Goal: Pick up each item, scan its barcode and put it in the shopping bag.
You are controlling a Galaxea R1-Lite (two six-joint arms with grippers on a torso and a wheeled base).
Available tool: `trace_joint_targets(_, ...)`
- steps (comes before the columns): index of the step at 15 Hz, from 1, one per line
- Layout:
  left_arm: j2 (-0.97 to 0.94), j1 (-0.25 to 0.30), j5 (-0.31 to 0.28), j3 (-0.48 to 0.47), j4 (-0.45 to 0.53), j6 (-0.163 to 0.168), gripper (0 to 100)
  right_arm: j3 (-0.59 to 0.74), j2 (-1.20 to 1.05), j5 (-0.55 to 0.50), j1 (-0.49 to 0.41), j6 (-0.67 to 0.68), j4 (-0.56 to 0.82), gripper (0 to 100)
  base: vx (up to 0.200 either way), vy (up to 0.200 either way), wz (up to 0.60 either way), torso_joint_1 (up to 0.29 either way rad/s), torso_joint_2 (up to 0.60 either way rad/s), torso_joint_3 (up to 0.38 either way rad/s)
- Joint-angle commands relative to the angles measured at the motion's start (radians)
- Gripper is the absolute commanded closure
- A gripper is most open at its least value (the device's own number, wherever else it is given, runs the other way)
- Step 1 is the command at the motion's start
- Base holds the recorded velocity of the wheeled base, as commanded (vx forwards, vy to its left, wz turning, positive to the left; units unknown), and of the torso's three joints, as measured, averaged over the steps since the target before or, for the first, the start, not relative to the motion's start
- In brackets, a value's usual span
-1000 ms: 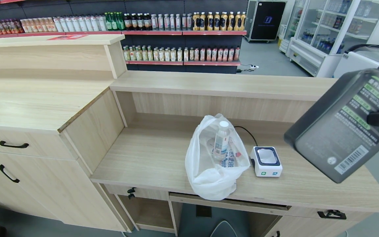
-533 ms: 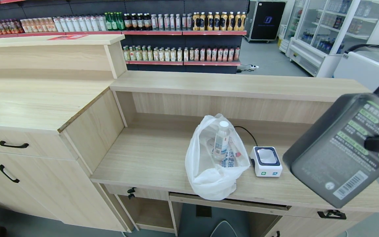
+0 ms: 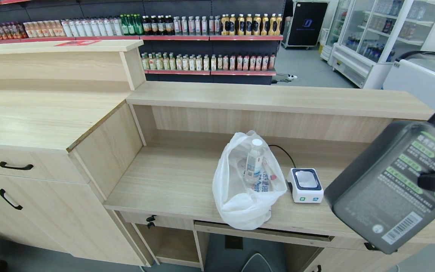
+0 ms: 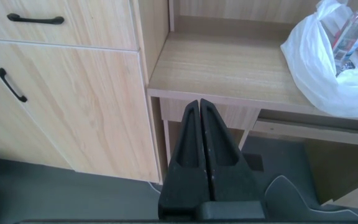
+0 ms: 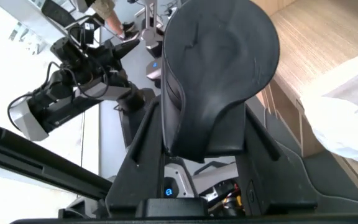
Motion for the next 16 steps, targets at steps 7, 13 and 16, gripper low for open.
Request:
trace_joint_targets(7,0.000,0.001,0.001,0.000,0.000,0.000,100,0.003,0.096,-0.005,0.006,-0.006,-0.082,100,0.000,0.000,0.00,0.000,0.00,0.000)
trace_joint_targets(13,0.000,0.001,0.001,0.000,0.000,0.000,100,0.020,0.106,-0.005,0.006,-0.009,-0.087,100,0.000,0.000,0.00,0.000,0.00,0.000)
trace_joint_targets(16,0.000,0.001,0.001,0.000,0.000,0.000,100,0.020,0.115,-0.005,0.008,-0.010,-0.087,100,0.000,0.000,0.00,0.000,0.00,0.000)
